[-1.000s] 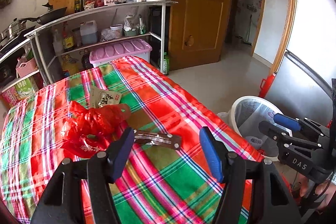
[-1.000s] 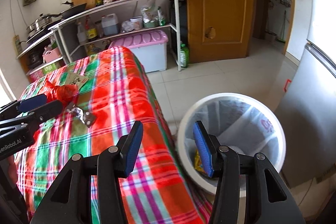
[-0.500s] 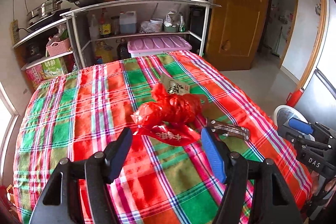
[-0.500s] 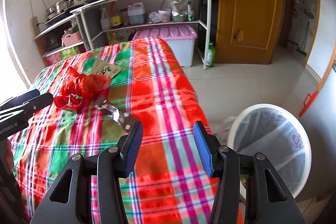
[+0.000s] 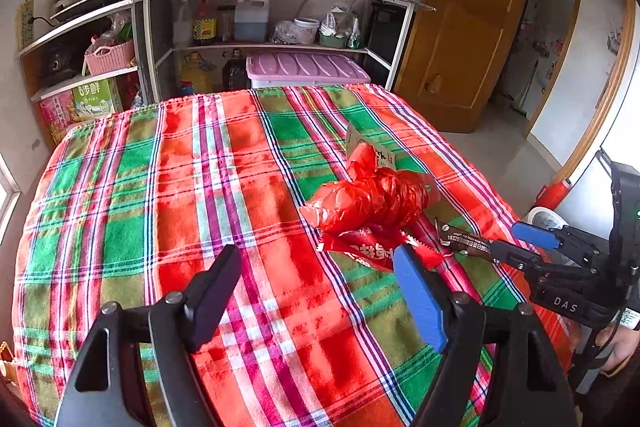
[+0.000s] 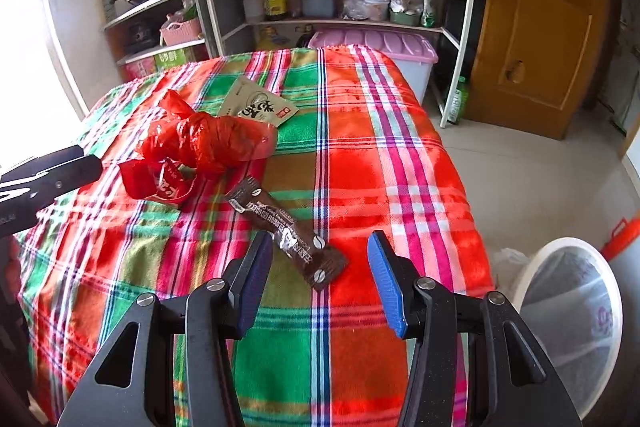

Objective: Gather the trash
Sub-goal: 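Grasp the brown bar wrapper with the right tool while the left tool grasps the red wrapper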

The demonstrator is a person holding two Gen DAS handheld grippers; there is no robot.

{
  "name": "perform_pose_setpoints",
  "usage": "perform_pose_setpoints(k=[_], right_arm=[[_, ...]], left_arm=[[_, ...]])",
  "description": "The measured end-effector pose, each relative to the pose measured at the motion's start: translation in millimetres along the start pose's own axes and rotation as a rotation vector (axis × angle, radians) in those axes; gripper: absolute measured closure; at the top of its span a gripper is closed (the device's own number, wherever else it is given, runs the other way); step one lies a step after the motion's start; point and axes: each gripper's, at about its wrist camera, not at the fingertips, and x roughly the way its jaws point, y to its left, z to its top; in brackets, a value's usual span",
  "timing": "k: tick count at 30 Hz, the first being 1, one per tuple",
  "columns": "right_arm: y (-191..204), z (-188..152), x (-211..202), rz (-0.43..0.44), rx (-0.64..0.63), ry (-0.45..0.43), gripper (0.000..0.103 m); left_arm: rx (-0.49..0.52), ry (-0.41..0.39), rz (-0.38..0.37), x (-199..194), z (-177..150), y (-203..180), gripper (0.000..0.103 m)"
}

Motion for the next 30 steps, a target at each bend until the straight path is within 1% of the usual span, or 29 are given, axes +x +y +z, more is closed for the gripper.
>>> perform_pose_setpoints(k=[3,8,10,13,20,21,24,30], right_arm=[[1.0,5.9,8.2,0.022,-0.01,0.009,0.052],[-2.5,11.3,25.0,0.068,0.002,0.059,0.052],[0.8,11.1,30.7,0.08,-0.018,0.072,0.052],[7.6,9.9,35.7,0.058,-0.042,0.079,0.052],[11.8,6.1,34.6,0.033,-0.046,0.074,0.052],[12.3,5.6,34.2,0.027,-0.046,0.071,0.054],[16.2,3.8,33.3,-0.013,-0.049,0.062,0.067],[19.0,0.9,31.2,-0.005,-0.055,0.055,0.079]], left_arm=[[-0.002,0.009,0.01,4.6,0.6,4.2,0.022],[-0.031,0.027,-0.038,10.3,1.9,9.3,0.022],[-0.033,0.036,-0.04,14.5,3.7,10.4,0.022],[-0.027,0.043,-0.044,20.2,6.4,6.2,0.022],[0.008,0.061,-0.036,33.0,10.8,-8.3,0.021],[0.008,0.069,-0.034,35.8,11.4,-9.2,0.021],[0.009,0.082,-0.034,41.3,10.4,-10.6,0.021],[0.008,0.087,-0.008,48.3,8.4,-12.2,0.021]])
